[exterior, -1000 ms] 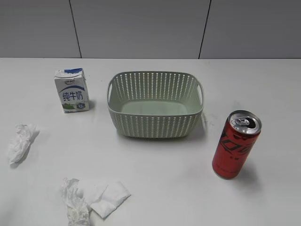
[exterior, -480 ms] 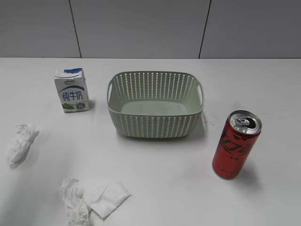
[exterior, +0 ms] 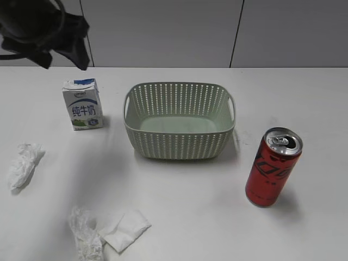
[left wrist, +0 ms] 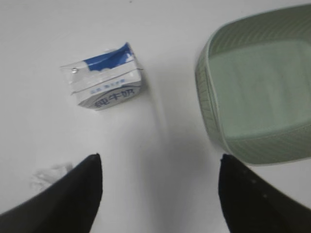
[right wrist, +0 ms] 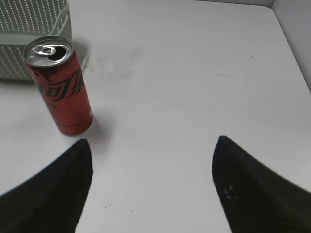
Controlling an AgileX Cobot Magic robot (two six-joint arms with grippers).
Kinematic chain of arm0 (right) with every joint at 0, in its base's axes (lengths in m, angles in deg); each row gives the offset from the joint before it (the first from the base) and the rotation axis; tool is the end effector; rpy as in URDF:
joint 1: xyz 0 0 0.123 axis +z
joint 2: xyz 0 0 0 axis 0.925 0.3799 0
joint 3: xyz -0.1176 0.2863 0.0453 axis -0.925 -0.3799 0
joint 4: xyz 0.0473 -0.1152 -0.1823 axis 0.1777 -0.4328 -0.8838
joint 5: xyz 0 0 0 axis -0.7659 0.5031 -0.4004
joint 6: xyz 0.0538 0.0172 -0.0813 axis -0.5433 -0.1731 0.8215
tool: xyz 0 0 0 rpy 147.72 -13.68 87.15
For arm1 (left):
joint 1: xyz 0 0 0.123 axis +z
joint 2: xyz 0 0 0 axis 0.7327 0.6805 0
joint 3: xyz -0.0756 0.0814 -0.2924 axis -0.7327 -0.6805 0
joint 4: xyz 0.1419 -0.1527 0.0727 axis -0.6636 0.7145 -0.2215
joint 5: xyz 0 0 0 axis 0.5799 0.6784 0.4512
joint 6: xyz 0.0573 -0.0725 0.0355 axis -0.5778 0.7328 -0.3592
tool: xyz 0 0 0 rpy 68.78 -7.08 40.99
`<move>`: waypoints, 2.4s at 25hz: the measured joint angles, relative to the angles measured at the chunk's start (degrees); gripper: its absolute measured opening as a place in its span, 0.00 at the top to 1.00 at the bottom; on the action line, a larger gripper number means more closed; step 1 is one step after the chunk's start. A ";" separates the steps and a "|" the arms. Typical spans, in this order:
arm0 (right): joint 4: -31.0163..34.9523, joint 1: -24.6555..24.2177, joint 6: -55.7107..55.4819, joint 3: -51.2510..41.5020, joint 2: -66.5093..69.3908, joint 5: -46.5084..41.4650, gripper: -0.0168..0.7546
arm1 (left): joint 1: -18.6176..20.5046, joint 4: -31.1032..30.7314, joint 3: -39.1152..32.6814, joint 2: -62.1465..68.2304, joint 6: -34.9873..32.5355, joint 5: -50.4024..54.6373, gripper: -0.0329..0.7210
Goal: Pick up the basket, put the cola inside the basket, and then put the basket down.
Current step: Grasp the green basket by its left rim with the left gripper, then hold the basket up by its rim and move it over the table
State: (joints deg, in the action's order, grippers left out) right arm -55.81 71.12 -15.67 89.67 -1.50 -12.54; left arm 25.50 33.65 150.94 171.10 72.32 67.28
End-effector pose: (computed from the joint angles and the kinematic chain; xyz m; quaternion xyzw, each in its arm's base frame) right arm -0.0415 0.0017 0.2465 -0.0622 0.8412 0.0182 0.5368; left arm 0.3004 -0.1285 0.3360 0.1347 0.9663 -0.0956 0.1977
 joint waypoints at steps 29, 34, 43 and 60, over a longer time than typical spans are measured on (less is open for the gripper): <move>0.00 0.00 -0.05 0.00 0.00 0.00 0.22 | -9.54 -4.69 21.06 35.25 17.66 2.96 0.38; 0.00 0.00 -0.05 0.00 0.00 0.00 0.22 | -9.48 -4.35 21.22 35.53 17.94 2.26 0.71; 0.00 0.00 -0.05 0.00 0.00 0.00 0.22 | -9.37 -4.21 21.27 32.05 18.18 7.45 0.96; 0.94 0.00 -0.05 0.06 0.25 0.17 0.22 | -9.37 0.54 -14.36 2.28 26.19 -3.25 0.96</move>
State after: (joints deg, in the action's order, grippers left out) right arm -54.87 71.12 -15.72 89.74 -1.26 -12.36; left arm 16.13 34.19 136.58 173.38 98.51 64.03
